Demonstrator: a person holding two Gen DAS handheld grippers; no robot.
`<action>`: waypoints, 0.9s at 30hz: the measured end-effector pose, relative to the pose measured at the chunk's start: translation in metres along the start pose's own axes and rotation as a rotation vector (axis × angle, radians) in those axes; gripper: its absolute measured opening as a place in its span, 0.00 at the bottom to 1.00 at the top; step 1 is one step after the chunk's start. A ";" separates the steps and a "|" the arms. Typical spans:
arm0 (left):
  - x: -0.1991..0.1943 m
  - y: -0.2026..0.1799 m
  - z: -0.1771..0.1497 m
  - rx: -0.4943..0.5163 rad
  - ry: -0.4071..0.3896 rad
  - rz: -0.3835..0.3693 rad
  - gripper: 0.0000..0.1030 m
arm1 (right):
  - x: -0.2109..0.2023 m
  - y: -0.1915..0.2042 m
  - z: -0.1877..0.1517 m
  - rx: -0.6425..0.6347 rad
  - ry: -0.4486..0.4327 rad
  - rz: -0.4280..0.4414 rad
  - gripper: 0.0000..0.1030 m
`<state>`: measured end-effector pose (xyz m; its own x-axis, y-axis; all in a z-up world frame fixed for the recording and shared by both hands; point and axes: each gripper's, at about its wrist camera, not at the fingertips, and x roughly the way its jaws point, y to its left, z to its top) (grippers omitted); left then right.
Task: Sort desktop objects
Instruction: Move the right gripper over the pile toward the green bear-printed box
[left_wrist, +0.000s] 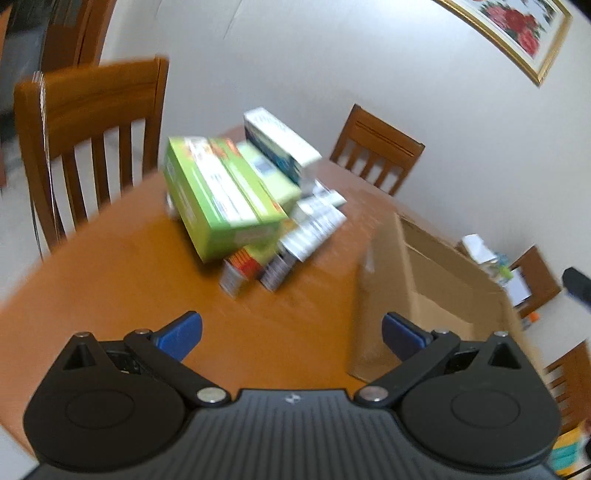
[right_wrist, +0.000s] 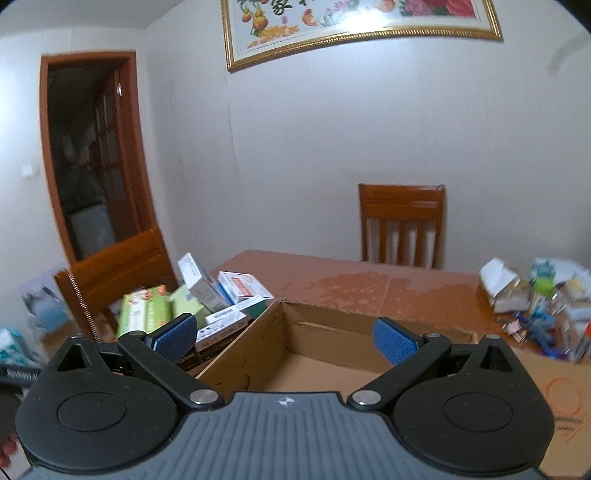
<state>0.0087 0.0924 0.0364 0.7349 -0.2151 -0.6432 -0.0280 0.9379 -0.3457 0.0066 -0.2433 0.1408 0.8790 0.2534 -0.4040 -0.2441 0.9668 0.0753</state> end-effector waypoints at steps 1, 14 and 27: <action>0.003 0.006 0.007 0.043 -0.008 0.014 1.00 | 0.007 0.008 0.002 -0.014 0.009 -0.011 1.00; 0.032 0.106 0.055 0.172 0.023 0.061 1.00 | 0.119 0.170 0.019 -0.198 0.235 0.077 1.00; 0.030 0.151 0.053 0.153 0.061 0.112 1.00 | 0.207 0.232 0.020 -0.281 0.366 0.165 1.00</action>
<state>0.0626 0.2420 0.0014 0.6906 -0.1185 -0.7134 -0.0009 0.9863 -0.1647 0.1407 0.0339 0.0931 0.6298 0.3258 -0.7052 -0.5137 0.8556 -0.0635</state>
